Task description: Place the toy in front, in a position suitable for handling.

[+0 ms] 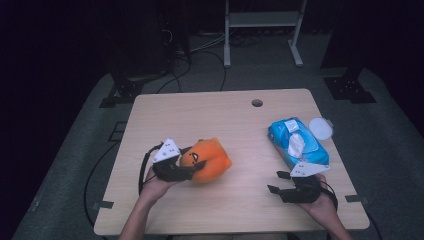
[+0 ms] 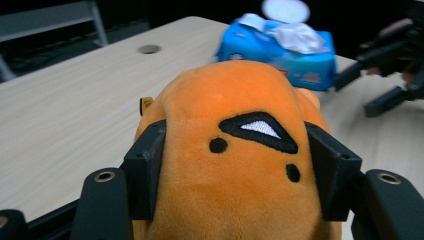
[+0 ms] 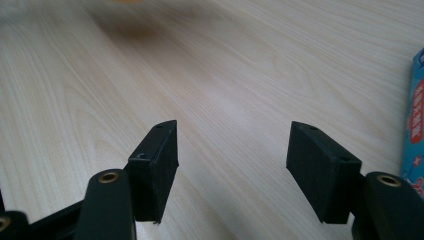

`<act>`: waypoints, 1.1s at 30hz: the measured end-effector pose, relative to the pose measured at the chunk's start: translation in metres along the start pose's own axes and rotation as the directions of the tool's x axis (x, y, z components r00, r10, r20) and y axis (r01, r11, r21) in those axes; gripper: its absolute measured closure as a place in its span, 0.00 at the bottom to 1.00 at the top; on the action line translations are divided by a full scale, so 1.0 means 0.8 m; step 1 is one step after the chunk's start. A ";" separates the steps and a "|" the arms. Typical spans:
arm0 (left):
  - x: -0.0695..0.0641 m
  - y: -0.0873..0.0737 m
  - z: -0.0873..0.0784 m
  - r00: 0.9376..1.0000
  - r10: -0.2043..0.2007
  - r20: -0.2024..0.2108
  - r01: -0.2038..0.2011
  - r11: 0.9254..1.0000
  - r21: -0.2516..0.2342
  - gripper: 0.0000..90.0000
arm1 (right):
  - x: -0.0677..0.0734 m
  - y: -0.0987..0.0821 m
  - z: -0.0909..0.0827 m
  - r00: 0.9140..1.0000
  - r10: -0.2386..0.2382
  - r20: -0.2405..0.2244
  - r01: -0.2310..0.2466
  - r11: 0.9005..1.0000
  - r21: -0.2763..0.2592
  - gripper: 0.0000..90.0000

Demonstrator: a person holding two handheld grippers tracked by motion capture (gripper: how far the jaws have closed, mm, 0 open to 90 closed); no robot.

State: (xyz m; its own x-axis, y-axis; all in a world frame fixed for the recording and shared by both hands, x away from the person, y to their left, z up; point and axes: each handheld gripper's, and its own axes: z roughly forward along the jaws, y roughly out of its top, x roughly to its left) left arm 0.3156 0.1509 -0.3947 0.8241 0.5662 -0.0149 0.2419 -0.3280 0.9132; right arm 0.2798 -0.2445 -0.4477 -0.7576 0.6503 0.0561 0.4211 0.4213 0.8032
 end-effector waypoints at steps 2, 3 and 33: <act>-0.009 0.000 0.009 1.000 0.016 0.019 -0.016 1.000 0.008 0.40 | -0.001 0.000 -0.003 1.000 0.006 0.004 -0.006 1.000 -0.006 0.40; -0.013 0.000 0.014 1.000 0.015 0.026 -0.015 1.000 0.007 0.40 | -0.002 0.000 -0.004 1.000 0.007 0.008 -0.007 1.000 -0.008 0.40; -0.066 -0.028 0.079 0.983 0.092 0.159 -0.107 0.990 0.090 0.29 | -0.044 0.043 -0.047 0.985 -0.019 0.174 0.040 0.992 -0.118 0.42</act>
State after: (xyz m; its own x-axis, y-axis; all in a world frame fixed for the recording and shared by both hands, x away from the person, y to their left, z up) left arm 0.2987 0.0805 -0.4398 0.9138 0.4061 0.0040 0.1976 -0.4533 0.8692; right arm 0.3025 -0.2769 -0.3995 -0.6674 0.7420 -0.0630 0.3287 0.3695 0.8691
